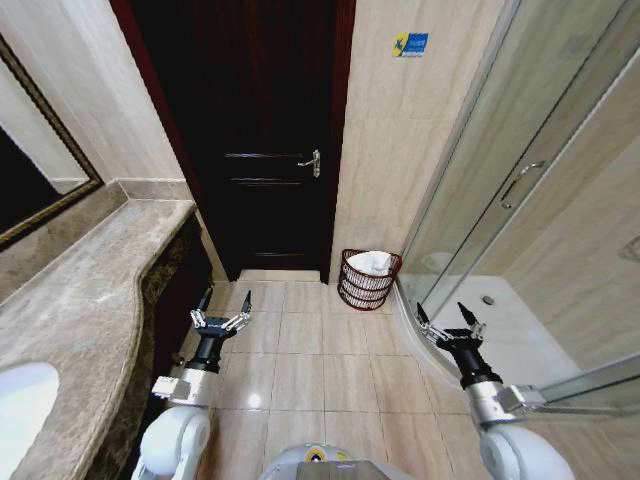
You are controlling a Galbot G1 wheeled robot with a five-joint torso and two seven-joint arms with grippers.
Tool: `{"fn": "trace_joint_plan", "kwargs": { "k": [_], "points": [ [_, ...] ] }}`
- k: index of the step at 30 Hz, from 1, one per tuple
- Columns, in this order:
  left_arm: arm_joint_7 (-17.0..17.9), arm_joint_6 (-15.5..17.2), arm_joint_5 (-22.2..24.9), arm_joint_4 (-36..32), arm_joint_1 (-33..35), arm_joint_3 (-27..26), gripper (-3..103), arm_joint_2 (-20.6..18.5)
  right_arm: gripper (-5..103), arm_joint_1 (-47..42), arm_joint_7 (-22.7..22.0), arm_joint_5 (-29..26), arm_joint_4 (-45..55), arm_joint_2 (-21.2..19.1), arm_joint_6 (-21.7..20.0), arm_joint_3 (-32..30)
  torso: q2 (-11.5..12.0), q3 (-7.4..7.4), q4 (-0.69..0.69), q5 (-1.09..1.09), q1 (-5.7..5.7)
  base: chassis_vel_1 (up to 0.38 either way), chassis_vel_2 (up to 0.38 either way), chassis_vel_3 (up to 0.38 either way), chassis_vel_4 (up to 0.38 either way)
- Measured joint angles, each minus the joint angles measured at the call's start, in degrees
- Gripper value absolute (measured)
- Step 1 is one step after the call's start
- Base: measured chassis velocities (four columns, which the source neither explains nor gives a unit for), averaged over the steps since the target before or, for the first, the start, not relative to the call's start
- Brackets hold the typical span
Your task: Discard the used towel into the hamper.
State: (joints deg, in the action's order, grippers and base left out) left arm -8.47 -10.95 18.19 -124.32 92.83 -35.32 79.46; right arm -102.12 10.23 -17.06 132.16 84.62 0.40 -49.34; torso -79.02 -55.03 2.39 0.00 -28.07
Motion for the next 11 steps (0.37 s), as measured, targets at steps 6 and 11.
{"fn": "trace_joint_plan", "kwargs": {
  "k": [6,11],
  "points": [
    [0.0,0.0,0.0,0.0,0.0,0.0,100,0.0,100,0.0,0.0,0.0,0.0,0.0,0.0,0.0,0.0,0.00,0.00,0.00,0.00,0.000,0.000,0.000,0.000],
    [0.0,0.0,0.0,0.0,0.0,0.0,100,0.0,100,0.0,0.0,0.0,0.0,0.0,0.0,0.0,0.0,0.00,0.00,0.00,0.00,0.000,0.000,0.000,0.000]
  ]
}}
